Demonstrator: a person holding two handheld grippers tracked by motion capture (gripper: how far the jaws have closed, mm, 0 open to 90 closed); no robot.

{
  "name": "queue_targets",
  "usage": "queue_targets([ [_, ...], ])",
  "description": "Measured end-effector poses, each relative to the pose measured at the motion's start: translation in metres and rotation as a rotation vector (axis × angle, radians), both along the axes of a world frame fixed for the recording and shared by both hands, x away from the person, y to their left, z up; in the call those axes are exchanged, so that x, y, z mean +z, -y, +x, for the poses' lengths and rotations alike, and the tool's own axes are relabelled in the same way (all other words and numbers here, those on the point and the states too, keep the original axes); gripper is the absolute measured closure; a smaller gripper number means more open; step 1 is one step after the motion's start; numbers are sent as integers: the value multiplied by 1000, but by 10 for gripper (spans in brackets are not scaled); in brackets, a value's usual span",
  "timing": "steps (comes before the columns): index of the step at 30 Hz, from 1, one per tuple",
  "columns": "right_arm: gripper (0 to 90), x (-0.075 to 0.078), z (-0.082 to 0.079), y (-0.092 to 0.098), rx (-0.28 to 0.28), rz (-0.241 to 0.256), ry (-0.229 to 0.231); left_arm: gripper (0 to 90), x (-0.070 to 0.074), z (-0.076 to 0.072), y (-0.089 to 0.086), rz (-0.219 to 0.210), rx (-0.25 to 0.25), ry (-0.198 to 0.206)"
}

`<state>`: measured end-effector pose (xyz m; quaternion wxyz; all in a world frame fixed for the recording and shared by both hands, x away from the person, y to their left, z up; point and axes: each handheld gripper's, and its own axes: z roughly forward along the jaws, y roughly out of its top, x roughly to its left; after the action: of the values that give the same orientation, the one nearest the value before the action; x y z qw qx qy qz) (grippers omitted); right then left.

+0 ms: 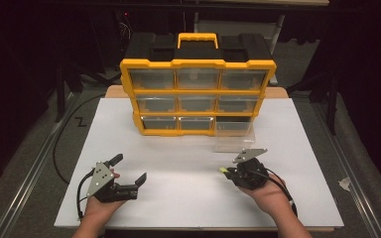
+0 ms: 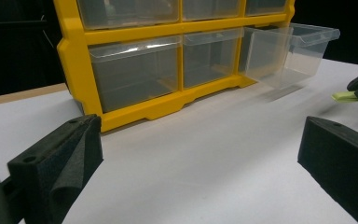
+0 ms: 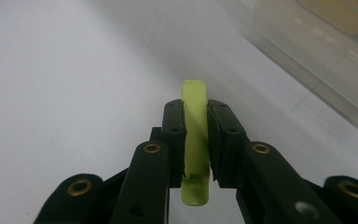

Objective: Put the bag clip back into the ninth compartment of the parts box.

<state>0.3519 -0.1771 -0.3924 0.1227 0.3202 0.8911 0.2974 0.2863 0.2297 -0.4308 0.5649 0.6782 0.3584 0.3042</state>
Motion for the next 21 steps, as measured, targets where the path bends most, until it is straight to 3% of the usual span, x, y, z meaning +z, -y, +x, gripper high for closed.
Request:
queue_targets([
  [10,801,7,2,1,38,-82,-55,4,0,0,0,0,-1,3],
  [21,801,8,3,3,71,-127,-98,4,0,0,1,4,-3,2],
])
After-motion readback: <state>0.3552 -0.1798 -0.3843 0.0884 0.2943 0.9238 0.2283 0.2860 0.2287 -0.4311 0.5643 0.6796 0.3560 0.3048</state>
